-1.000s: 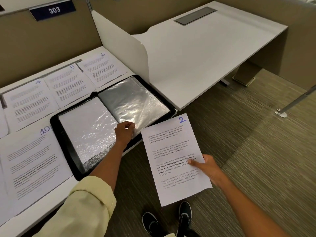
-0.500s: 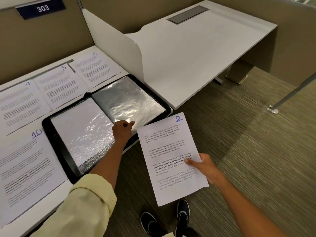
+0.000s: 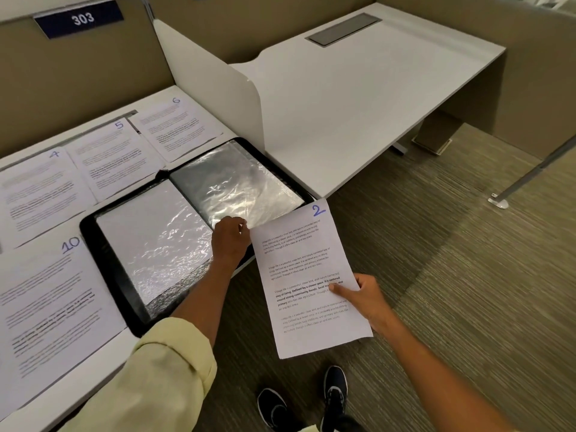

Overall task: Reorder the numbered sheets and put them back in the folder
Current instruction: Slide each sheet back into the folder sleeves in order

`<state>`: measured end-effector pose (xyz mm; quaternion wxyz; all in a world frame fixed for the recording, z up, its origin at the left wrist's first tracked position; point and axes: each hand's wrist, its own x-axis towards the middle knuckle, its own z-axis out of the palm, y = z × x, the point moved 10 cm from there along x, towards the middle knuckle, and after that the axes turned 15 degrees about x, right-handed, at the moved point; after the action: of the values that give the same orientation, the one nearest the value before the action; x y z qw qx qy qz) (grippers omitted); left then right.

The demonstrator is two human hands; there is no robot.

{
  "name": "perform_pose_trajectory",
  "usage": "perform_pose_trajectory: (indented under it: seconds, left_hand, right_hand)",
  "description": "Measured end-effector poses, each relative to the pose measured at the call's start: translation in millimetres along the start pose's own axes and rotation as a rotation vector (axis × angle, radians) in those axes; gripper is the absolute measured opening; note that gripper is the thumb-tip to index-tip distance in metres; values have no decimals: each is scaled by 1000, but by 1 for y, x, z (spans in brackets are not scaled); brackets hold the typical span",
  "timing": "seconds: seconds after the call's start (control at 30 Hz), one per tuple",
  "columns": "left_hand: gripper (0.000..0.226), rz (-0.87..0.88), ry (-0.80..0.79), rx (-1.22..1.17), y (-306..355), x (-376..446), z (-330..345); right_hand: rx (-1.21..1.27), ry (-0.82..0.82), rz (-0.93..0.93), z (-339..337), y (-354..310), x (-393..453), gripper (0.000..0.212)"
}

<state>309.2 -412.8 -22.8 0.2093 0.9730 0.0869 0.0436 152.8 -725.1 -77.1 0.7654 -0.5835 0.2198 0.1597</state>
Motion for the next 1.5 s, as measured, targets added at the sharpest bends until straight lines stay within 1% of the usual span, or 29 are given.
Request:
perform_pose_trajectory:
  seconds: [0.1, 0.17, 0.3, 0.4, 0.47, 0.67, 0.8, 0.9, 1.03, 1.2, 1.3, 1.37, 1.43, 1.5]
  left_hand:
    - [22, -39, 13, 19, -5, 1, 2]
    - [19, -22, 31, 35, -4, 1, 1]
    - [9, 84, 96, 83, 12, -6, -7]
    - [6, 159, 97, 91, 24, -12, -7]
    - [4, 174, 93, 105, 27, -14, -4]
    - [7, 154, 72, 52, 25, -14, -3]
    - [8, 149, 43, 19, 24, -11, -3]
    - [9, 159, 10, -1, 24, -9, -1]
    - [9, 146, -20, 23, 22, -6, 1]
    - [9, 126, -35, 44, 20, -2, 9]
    - [18, 109, -57, 71, 22, -1, 13]
    - [23, 110, -58, 94, 26, 1, 15]
    - [25, 118, -59, 128, 29, 3, 16]
    - [25, 112, -63, 164, 32, 4, 18]
  right_hand:
    - [-2, -2, -12, 1, -2, -1, 33]
    - [-4, 2, -19, 0, -3, -2, 32]
    - [2, 8, -19, -1, -5, -5, 29]
    - [-15, -4, -4, 2, -5, -7, 29]
    - [-48, -23, 5, 7, -6, -7, 31]
    - [-119, -60, 3, 26, -16, -3, 26]
    - [-162, -68, 7, 40, -20, 3, 27]
    - [-202, -71, 21, 51, -21, 7, 23]
    - [-246, -73, 28, 61, -20, 11, 23]
    - [-263, -126, 10, 70, -24, 13, 21]
    - [-257, -127, -5, 70, -33, 22, 19]
    - [-283, -130, -31, 69, -42, 32, 21]
    - [-320, -148, -44, 71, -49, 43, 28]
    - [-338, -190, -51, 77, -58, 53, 33]
